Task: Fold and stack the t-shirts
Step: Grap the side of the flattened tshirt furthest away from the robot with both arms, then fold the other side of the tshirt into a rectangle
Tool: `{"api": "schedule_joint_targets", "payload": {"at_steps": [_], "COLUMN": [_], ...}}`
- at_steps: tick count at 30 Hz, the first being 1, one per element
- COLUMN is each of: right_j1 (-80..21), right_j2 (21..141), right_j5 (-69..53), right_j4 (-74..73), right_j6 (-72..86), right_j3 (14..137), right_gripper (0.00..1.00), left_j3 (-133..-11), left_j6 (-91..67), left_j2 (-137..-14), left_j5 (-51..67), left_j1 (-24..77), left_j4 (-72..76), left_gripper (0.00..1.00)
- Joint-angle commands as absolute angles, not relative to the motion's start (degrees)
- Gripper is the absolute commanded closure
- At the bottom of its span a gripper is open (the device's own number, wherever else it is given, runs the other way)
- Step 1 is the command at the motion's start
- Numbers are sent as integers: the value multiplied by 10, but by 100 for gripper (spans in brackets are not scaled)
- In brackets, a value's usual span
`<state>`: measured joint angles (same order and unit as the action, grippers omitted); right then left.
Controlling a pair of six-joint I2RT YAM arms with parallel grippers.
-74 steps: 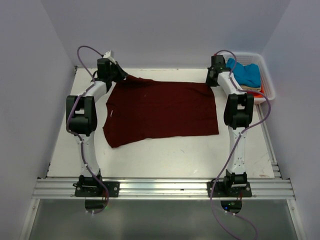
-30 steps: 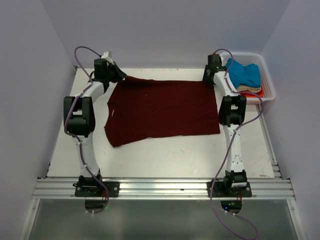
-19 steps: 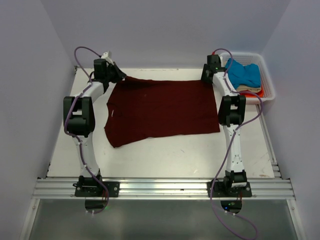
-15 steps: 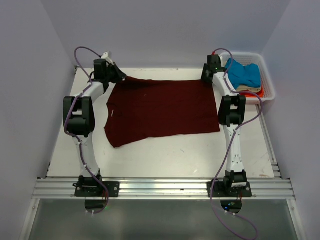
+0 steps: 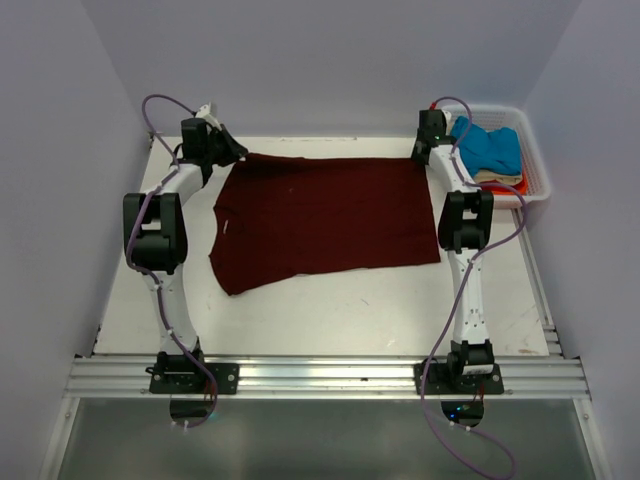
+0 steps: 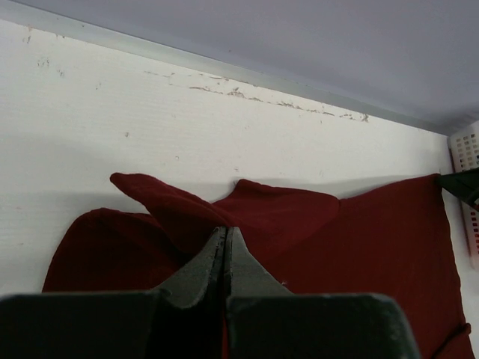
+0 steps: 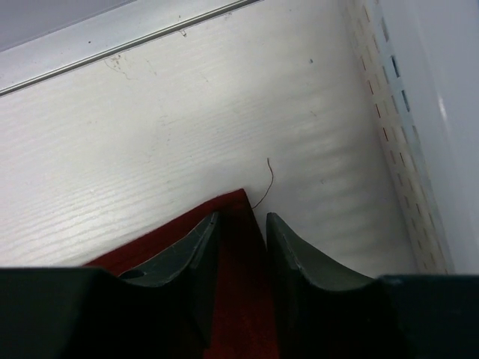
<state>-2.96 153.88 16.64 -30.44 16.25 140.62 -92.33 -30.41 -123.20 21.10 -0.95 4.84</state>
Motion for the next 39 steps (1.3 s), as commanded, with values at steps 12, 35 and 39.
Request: {"api": "schedule_joint_targets", "payload": {"at_steps": [12, 35, 39], "right_j1": [-18, -22, -24], "right_j2": [1521, 1303, 1253], "right_j5": [143, 155, 164], "right_j4": [-309, -222, -207], "right_j6": [179, 184, 177], "right_j3": [1372, 1192, 1127], "right_gripper": [100, 100, 100], "left_j3": [-918, -911, -883], "left_j6": [-300, -287, -277], "left_j2": [-1214, -1150, -1113], "left_j5": [228, 220, 208], "left_j1": [-15, -15, -15], "left_j4": [66, 61, 46], "left_gripper": [100, 100, 100]}}
